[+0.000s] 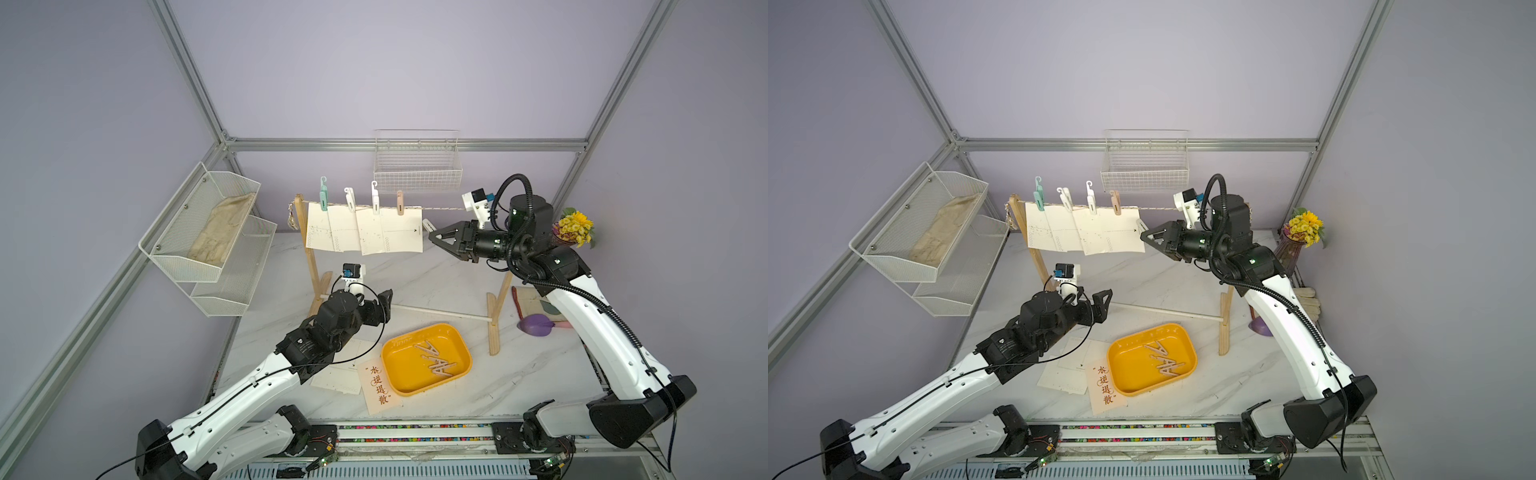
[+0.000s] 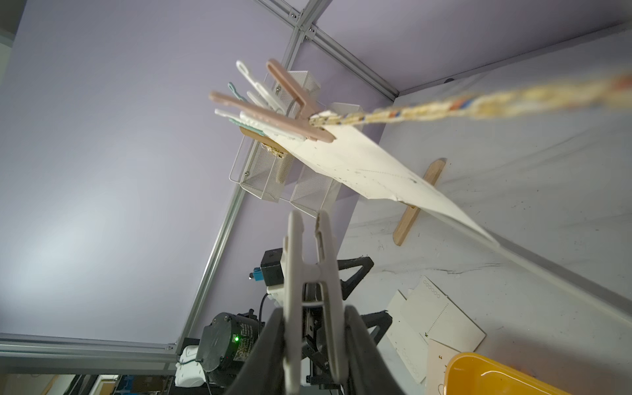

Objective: Remove the postcards from the strings
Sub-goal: Remove the clamp from the clothesline, then place the clamp in the storage box, then pinch the postcard on the clothesline.

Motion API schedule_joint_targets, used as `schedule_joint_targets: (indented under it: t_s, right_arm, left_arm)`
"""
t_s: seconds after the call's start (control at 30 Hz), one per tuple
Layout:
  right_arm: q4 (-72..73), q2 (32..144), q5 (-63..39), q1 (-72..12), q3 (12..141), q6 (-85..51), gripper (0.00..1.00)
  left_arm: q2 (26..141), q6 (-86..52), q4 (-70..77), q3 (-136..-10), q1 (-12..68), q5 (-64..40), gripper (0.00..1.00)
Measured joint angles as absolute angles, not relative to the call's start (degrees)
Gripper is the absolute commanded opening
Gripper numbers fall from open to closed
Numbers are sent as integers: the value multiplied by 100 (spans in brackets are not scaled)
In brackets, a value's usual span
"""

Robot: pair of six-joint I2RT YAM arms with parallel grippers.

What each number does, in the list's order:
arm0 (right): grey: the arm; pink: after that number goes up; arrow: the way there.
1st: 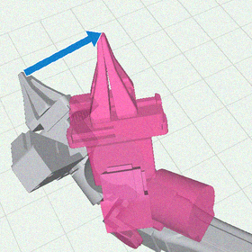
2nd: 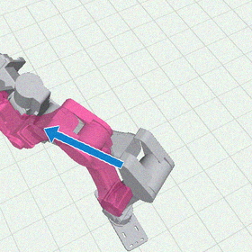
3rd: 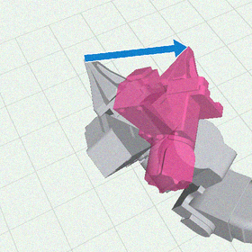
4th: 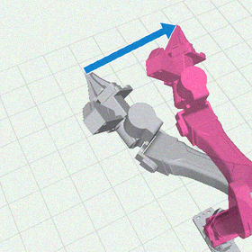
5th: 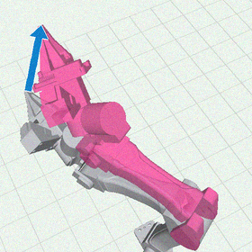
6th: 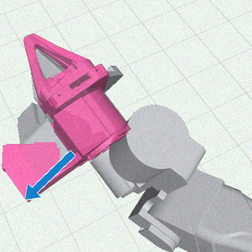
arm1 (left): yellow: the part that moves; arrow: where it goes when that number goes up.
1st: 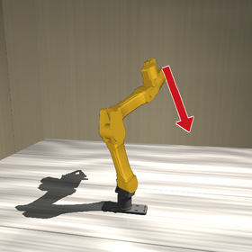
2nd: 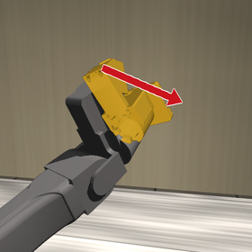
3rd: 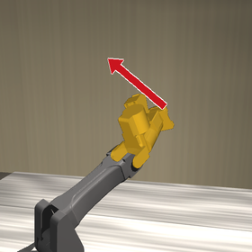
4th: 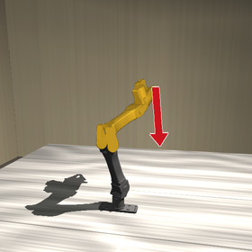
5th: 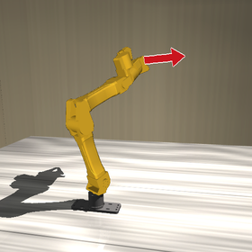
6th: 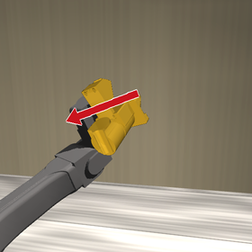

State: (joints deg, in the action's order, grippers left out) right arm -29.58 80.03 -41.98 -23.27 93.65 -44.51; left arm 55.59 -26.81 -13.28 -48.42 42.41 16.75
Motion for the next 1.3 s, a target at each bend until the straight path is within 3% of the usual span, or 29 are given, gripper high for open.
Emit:
schedule_joint_targets:
  t_s: [0.43, 0.6, 0.77, 0.87, 1.0, 1.2, 1.3]
  right_arm:
    - [-5129, 7262, -3931, -2432, 7929, -1861, 33]
    - [-5472, 7572, -3649, -3114, 7446, -1103, 52]
    - [-5618, 7876, -3479, -3625, 7258, -646, 70]
    - [-5570, 7756, -3323, -3623, 7269, -565, 72]
    - [-5446, 7441, -3256, -3621, 7627, -504, 71]
    - [-4576, 7321, -3356, -3621, 9168, -353, 69]
    - [-4029, 7384, -3225, -3621, 9819, -248, 81]
  left_arm:
    - [5371, -2123, -598, -4842, 4189, 1417, 98]
    - [5505, -1946, -657, -5133, 4036, 1076, 100]
    - [5566, -1994, -681, -5448, 3210, 242, 100]
    - [5579, -1940, -646, -5454, 2714, -397, 100]
    - [5603, -1516, -410, -5454, 2436, -1358, 100]
    - [5642, -902, -40, -5454, 2338, -2294, 99]
    - [5791, -757, 102, -5507, 2331, -2440, 99]
